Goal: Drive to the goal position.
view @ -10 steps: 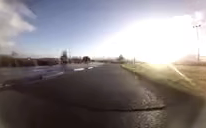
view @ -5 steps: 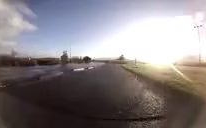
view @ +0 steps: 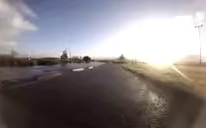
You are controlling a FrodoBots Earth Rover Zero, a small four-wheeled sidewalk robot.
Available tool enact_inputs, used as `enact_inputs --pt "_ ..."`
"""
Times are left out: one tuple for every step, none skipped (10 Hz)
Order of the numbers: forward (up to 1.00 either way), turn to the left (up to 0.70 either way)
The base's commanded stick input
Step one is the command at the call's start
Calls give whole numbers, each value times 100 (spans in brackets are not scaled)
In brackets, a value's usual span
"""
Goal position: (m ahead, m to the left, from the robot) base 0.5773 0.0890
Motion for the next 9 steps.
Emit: enact_inputs --pt "45 0" --pt "45 0" --pt "45 0" --pt "45 0" --pt "45 0" --pt "45 0" --pt "45 0" --pt "45 0" --pt "45 0"
